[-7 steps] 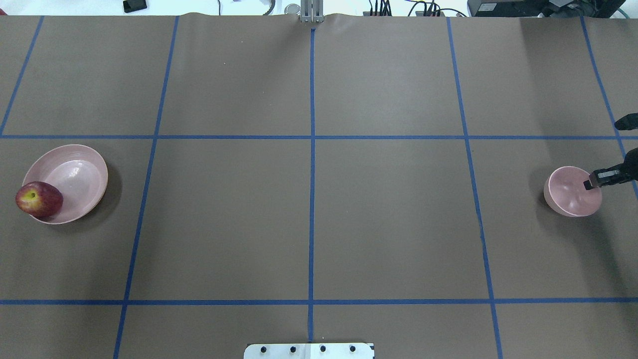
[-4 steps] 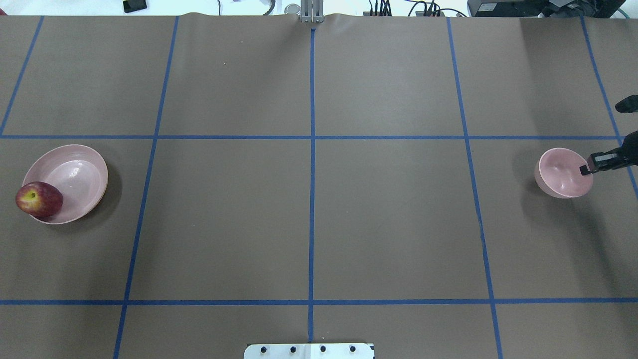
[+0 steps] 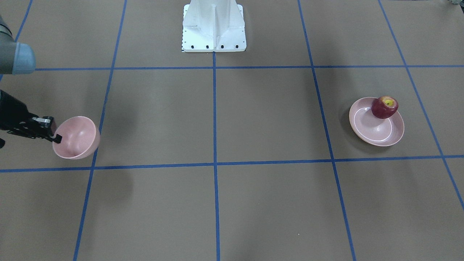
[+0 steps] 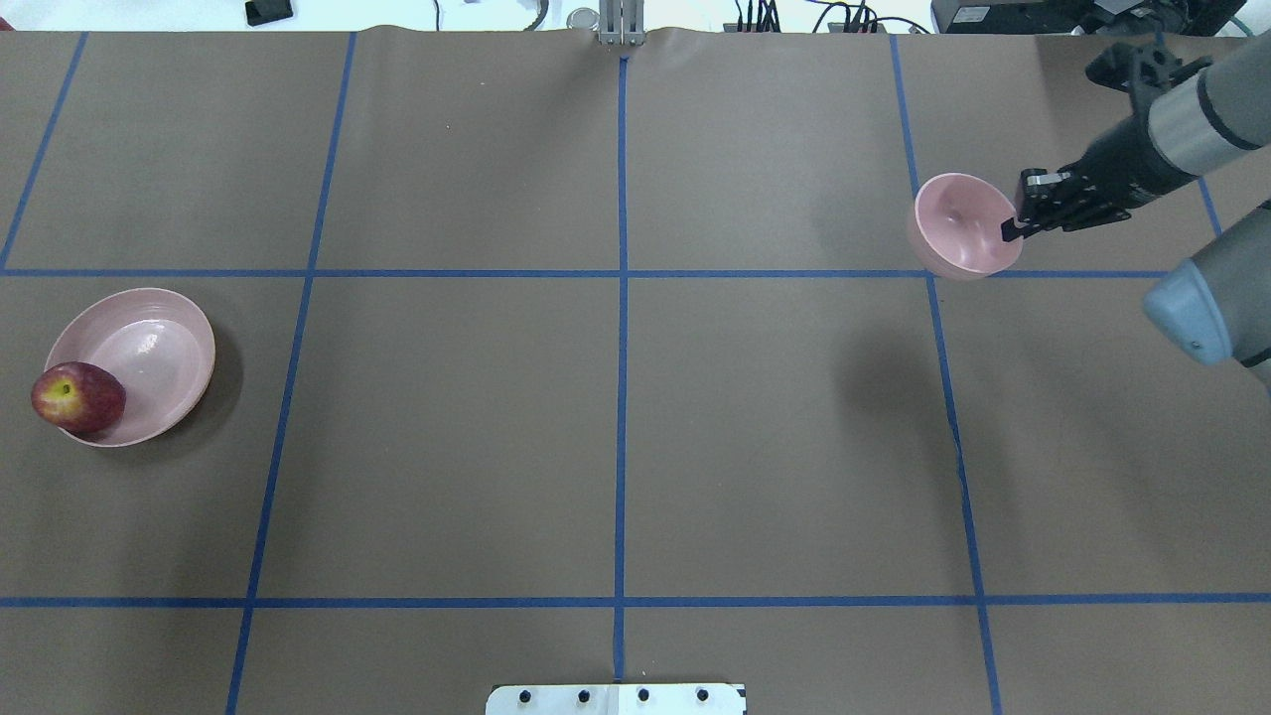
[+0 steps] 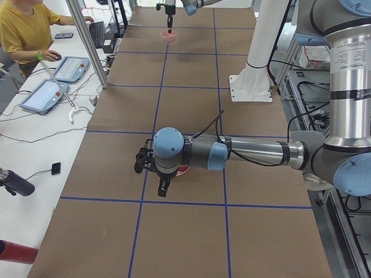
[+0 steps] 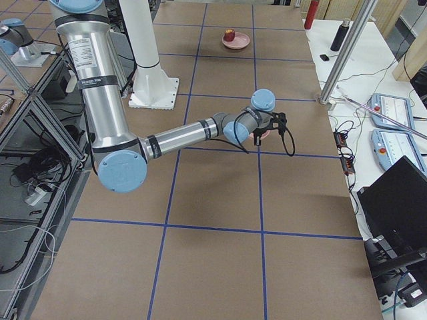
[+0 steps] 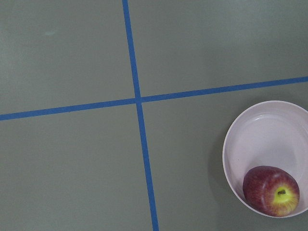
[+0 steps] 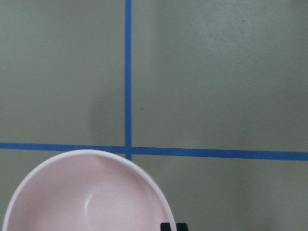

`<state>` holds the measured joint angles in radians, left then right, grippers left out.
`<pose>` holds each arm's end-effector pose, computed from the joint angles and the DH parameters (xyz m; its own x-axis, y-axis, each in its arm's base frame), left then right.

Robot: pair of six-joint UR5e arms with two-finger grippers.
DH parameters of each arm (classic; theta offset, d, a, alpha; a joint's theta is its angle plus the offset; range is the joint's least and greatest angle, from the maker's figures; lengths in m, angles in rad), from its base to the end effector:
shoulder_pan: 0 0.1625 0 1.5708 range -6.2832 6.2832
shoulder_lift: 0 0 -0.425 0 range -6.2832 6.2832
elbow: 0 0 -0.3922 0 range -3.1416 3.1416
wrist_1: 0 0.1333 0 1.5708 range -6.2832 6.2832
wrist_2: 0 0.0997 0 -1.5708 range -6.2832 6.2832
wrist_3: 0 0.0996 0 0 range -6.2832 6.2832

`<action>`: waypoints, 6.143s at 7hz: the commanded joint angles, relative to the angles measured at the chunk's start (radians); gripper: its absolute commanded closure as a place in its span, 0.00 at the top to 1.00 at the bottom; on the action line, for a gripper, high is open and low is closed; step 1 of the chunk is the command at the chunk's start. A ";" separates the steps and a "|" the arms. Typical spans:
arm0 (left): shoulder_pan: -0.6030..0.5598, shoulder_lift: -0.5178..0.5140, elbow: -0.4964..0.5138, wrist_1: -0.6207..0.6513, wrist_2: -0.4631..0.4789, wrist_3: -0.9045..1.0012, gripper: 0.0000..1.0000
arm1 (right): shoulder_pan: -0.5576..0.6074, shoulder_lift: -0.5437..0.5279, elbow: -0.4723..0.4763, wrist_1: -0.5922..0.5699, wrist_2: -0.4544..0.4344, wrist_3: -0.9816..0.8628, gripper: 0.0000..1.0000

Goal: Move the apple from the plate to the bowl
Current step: 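Slide the pink bowl with the right gripper toward the table center, then open the right gripper and withdraw it away from the bowl, then lower the left gripper over the red apple on the pink plate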

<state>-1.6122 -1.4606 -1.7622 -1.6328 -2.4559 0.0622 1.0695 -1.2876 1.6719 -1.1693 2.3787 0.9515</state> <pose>-0.0749 -0.4491 0.6013 0.6386 0.1455 -0.7557 0.0013 0.9818 0.1901 -0.2353 -0.5570 0.4017 0.4857 0.0517 0.8726 -0.0962 0.9953 -0.0054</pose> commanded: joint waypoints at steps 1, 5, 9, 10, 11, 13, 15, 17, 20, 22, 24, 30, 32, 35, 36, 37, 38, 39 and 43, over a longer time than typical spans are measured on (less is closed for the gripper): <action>0.000 0.000 0.001 0.001 0.000 -0.001 0.98 | -0.141 0.134 0.040 -0.079 -0.114 0.207 0.00; 0.005 -0.001 0.001 0.001 0.000 -0.001 0.98 | -0.469 0.339 0.006 -0.251 -0.469 0.410 0.00; 0.006 -0.004 0.001 0.001 0.000 -0.002 0.98 | -0.540 0.403 -0.073 -0.283 -0.507 0.426 0.00; 0.006 -0.006 0.001 0.002 -0.002 -0.002 0.98 | -0.545 0.403 -0.074 -0.277 -0.509 0.426 0.00; 0.006 -0.006 0.001 0.002 -0.002 -0.002 0.98 | -0.552 0.403 -0.075 -0.274 -0.510 0.421 0.00; 0.006 -0.006 0.001 0.002 -0.002 -0.002 0.98 | -0.569 0.403 -0.078 -0.265 -0.518 0.420 0.14; 0.006 -0.006 0.001 0.002 -0.002 -0.002 0.98 | -0.591 0.393 -0.081 -0.236 -0.577 0.423 0.99; 0.008 -0.006 0.001 0.002 -0.002 -0.002 0.98 | -0.539 0.392 -0.005 -0.271 -0.543 0.423 1.00; 0.082 -0.073 -0.060 0.013 0.000 -0.012 0.98 | -0.262 0.319 0.158 -0.439 -0.303 0.191 1.00; 0.150 -0.118 -0.059 0.007 0.035 -0.140 0.98 | -0.031 0.164 0.192 -0.441 -0.129 -0.106 1.00; 0.193 -0.138 -0.057 0.005 0.041 -0.200 0.98 | 0.129 -0.072 0.242 -0.441 -0.079 -0.419 1.00; 0.320 -0.107 -0.051 -0.120 0.138 -0.344 0.98 | 0.486 -0.478 0.167 -0.434 -0.093 -1.105 1.00; 0.440 0.009 -0.051 -0.377 0.169 -0.546 0.98 | 0.488 -0.490 0.167 -0.432 -0.095 -1.103 1.00; 0.610 0.106 -0.051 -0.571 0.270 -0.750 0.98 | 0.488 -0.502 0.169 -0.431 -0.093 -1.102 1.00; 0.638 0.106 -0.051 -0.571 0.319 -0.760 0.98 | 0.488 -0.504 0.170 -0.431 -0.092 -1.100 1.00; 0.641 0.105 -0.049 -0.571 0.331 -0.760 0.98 | 0.488 -0.504 0.169 -0.431 -0.092 -1.100 1.00; 0.643 0.103 -0.049 -0.570 0.346 -0.760 0.98 | 0.488 -0.504 0.169 -0.431 -0.092 -1.099 1.00; 0.643 0.095 -0.045 -0.567 0.351 -0.760 0.98 | 0.488 -0.504 0.169 -0.431 -0.090 -1.096 1.00; 0.664 0.059 0.006 -0.565 0.353 -0.759 0.98 | 0.488 -0.504 0.163 -0.431 -0.090 -1.091 1.00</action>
<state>-0.9543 -1.3894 -1.7761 -2.1984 -2.1033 -0.6965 1.5570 -1.7917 1.8373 -1.5999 2.2887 -0.1400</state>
